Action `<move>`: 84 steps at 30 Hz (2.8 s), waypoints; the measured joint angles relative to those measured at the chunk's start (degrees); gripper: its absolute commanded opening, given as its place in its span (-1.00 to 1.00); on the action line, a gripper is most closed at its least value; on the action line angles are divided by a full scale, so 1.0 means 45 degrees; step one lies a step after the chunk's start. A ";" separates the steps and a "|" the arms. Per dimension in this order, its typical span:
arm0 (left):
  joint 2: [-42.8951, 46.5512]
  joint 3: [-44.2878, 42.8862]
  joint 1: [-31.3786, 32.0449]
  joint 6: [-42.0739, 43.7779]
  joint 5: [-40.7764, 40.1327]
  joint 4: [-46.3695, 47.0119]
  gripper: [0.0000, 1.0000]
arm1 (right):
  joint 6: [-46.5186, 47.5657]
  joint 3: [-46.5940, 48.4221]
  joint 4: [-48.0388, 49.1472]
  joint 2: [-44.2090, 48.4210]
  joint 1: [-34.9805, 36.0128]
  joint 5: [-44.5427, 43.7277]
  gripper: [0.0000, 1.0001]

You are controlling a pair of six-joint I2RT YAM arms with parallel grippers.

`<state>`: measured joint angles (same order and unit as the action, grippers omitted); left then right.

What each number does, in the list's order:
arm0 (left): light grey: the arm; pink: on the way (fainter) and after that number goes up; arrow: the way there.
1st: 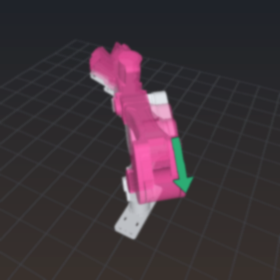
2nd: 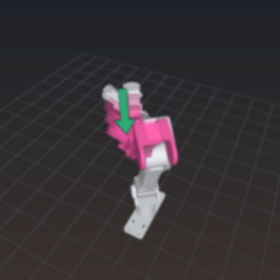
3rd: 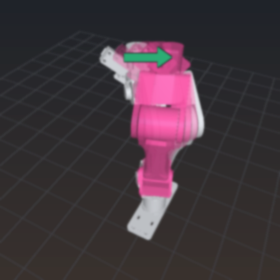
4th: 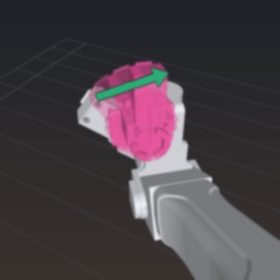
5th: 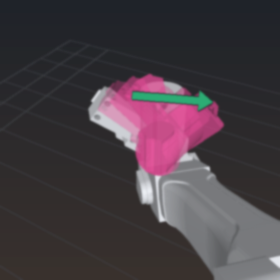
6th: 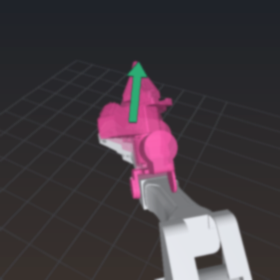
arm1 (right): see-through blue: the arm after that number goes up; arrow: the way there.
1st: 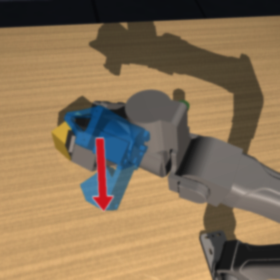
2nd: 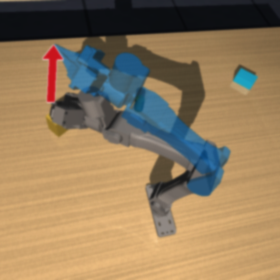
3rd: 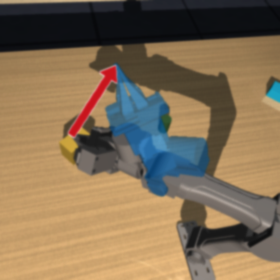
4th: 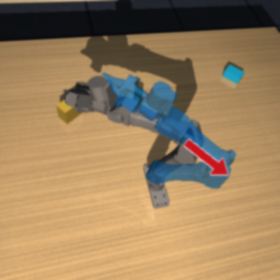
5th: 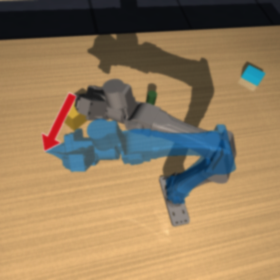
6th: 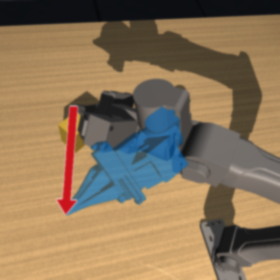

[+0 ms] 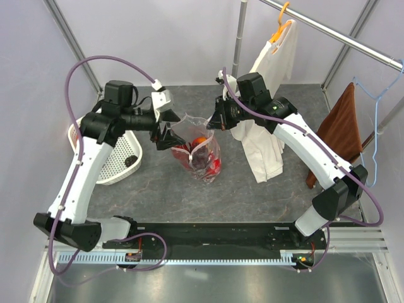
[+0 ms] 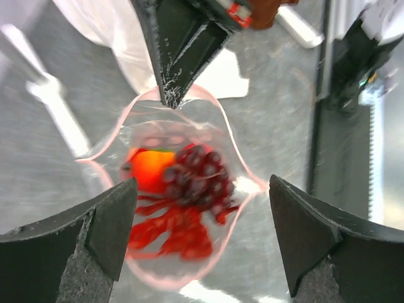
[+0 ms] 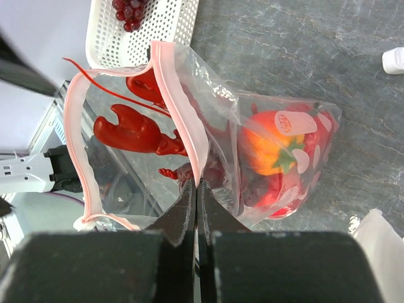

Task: Place the food in the zip-top bag and seal the zipper
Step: Place the fake fruit in the zipper food storage bag, then adjust the zipper food storage bag at the center of the board.

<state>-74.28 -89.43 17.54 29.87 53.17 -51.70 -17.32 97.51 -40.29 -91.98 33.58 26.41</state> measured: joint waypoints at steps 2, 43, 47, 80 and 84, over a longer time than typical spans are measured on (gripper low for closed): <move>0.0403 -0.0316 -0.0029 0.1389 -0.0204 -0.0724 0.75 | 0.0063 0.0000 0.0000 0.0029 -0.0015 0.0073 -1.00; 0.0719 -0.1141 0.2817 0.8301 -0.3293 -0.4488 -0.96 | 0.0801 0.1933 0.0141 -0.0928 0.0869 0.1423 -0.67; -0.0073 -0.2113 0.2909 0.6183 -0.2977 -0.4420 -0.96 | 0.0933 0.2346 0.0214 -0.1103 0.0996 0.1413 -0.10; 0.2195 0.1137 0.2633 -0.1841 -0.5717 -0.1180 -0.96 | 0.1851 -0.0699 0.1797 0.1972 -0.0491 0.1598 0.36; 0.2531 0.2497 0.2628 -0.1511 -0.4333 -0.0986 -0.96 | 0.2681 -0.2220 0.2210 0.2550 -0.0486 0.1957 0.34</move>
<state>-62.89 -78.19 29.36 23.07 33.67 -56.14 -5.26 87.53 -30.35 -80.51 31.40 35.22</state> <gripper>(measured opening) 0.026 0.676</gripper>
